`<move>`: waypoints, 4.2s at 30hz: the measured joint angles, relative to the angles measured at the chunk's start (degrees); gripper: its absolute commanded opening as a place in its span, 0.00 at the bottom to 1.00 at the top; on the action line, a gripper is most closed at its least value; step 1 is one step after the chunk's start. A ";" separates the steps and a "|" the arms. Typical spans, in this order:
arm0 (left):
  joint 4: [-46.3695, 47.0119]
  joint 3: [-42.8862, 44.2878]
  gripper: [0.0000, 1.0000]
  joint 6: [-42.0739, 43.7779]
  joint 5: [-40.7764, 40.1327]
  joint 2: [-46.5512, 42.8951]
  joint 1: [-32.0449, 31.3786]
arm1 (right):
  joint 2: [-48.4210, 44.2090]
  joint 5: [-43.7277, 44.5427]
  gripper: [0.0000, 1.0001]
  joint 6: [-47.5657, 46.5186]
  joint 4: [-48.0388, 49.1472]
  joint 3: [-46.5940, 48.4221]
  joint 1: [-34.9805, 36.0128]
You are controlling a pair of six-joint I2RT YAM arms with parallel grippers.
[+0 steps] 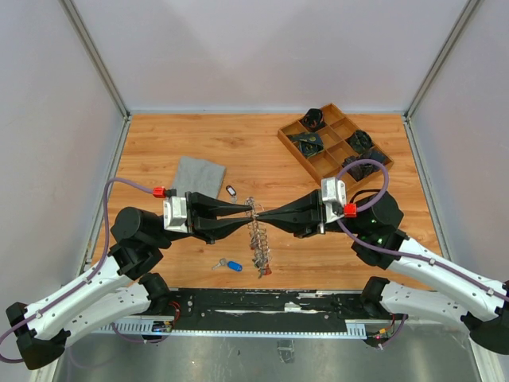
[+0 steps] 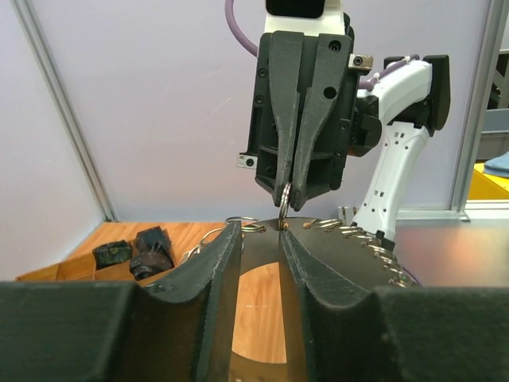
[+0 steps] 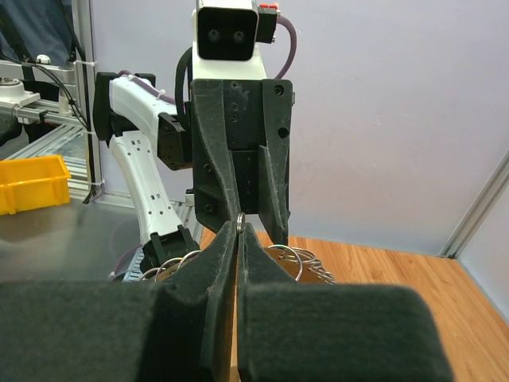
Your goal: Put the keys on the keyring
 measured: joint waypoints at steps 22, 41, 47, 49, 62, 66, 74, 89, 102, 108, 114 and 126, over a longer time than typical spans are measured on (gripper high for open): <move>0.90 0.00 0.01 -1.73 4.04 0.28 0.00 | 1.11 0.33 0.00 -1.01 -0.50 0.09 0.66; -33.29 14.36 0.00 18.78 1.46 6.05 0.00 | -2.16 2.40 0.26 -21.14 -40.37 16.04 1.16; -42.32 17.57 0.00 24.72 0.76 8.68 0.00 | -1.75 6.75 0.25 -26.03 -52.35 17.14 1.25; -43.89 17.57 0.01 25.70 0.72 9.01 0.00 | -1.40 7.80 0.24 -26.62 -53.75 17.14 1.25; -39.60 12.79 0.00 29.22 2.80 5.62 0.00 | -0.61 10.80 0.24 -28.59 -48.87 13.29 1.25; -33.83 6.01 0.01 33.57 4.98 0.50 0.00 | -4.79 10.82 0.21 -30.69 -42.29 7.50 1.25; -20.65 -2.60 0.01 39.06 9.07 -4.31 0.00 | -9.57 8.55 0.20 -36.81 -33.90 1.75 1.25; -16.61 -2.51 0.00 45.22 11.98 -3.93 0.00 | -8.87 4.15 0.18 -46.05 -31.45 -0.68 2.36; -24.37 0.59 0.00 49.86 10.56 -1.92 0.00 | -3.72 12.26 0.20 -49.57 -33.59 2.10 10.73; -26.51 1.22 0.01 51.23 10.43 -1.92 0.00 | -2.58 15.39 0.23 -50.40 -33.88 2.21 11.13; -27.82 1.64 0.00 51.98 10.36 -1.92 0.00 | -1.22 16.65 0.17 -50.62 -34.51 3.10 11.19; -28.41 2.38 0.00 52.35 10.25 -1.31 0.00 | 0.00 16.79 0.12 -50.62 -35.15 4.09 11.69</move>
